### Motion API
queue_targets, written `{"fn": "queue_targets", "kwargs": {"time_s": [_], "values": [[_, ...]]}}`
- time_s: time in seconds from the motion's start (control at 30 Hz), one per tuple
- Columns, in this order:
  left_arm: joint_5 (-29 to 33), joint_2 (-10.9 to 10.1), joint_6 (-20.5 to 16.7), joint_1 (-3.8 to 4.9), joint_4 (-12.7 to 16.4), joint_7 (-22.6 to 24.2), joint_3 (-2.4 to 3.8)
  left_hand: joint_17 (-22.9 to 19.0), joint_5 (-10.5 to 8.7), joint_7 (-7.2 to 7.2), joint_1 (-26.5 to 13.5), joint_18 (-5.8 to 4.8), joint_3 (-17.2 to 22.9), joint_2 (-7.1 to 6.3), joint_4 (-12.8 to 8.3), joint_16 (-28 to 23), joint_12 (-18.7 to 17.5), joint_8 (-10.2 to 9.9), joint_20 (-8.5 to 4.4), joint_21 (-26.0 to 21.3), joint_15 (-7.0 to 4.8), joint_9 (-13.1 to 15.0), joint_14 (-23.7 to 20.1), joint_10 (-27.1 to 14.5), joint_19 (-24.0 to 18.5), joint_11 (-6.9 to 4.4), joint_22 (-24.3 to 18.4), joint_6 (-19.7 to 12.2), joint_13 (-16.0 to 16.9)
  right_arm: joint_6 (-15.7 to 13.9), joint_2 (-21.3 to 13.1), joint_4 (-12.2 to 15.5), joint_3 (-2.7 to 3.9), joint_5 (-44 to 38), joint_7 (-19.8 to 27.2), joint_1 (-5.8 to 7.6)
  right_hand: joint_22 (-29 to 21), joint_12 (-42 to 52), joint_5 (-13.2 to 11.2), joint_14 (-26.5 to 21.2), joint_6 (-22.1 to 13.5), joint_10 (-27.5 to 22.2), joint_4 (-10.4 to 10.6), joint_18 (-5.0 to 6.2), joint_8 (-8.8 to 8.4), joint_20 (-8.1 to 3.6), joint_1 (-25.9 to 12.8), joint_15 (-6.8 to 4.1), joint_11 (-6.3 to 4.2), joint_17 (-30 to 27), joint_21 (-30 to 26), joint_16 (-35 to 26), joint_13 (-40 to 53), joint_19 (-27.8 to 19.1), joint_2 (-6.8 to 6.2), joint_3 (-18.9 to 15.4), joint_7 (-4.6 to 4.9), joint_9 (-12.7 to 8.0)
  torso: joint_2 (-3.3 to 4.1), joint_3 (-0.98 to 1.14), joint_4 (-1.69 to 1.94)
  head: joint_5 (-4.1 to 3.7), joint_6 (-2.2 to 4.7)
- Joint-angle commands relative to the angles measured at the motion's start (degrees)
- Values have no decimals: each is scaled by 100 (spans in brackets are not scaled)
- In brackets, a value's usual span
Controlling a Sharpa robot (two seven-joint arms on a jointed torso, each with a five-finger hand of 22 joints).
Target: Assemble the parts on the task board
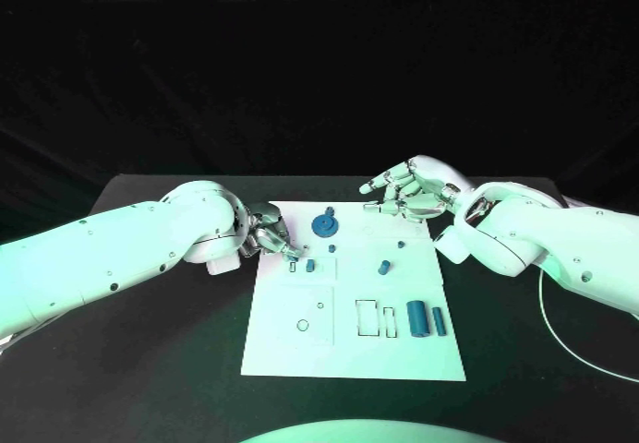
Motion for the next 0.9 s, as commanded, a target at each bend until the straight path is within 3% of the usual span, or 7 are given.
{"fn": "queue_targets", "kwargs": {"time_s": [0.03,0.43,0.9], "values": [[-196,-14,-79,-15,41,123,0,1506,36,-16,35,-28,799,-37,-801,17,19,-27,-34,32,-27,-10,592,49,239,12,838,54,5,90,3,1,-2,-39,17,-10,-5,30,34,167,42,-9,10,66,37,-16,18,10,-8,-9,-25,-21,-3,-34,51,21,1,3,5,2,-7,19,-7],[-372,38,259,-61,-11,-40,-53,1506,43,-22,44,-32,800,-70,-831,17,-7,-40,-37,46,-30,-21,592,56,246,6,850,76,-23,98,7,1,-3,-39,18,-22,-5,30,34,167,42,-9,10,66,37,-16,18,10,-8,-9,-25,-21,-3,-34,51,21,1,3,12,4,-6,24,-50],[-479,68,316,-106,-55,-283,-79,1506,45,-24,49,-34,801,-81,-844,17,-7,-45,-38,53,-32,-26,592,64,249,4,856,86,-22,96,4,4,-3,-39,29,-25,-5,30,34,167,42,-9,10,66,37,-16,18,10,-8,-9,-25,-21,-3,-34,51,21,1,3,6,4,-6,31,-78]]}}
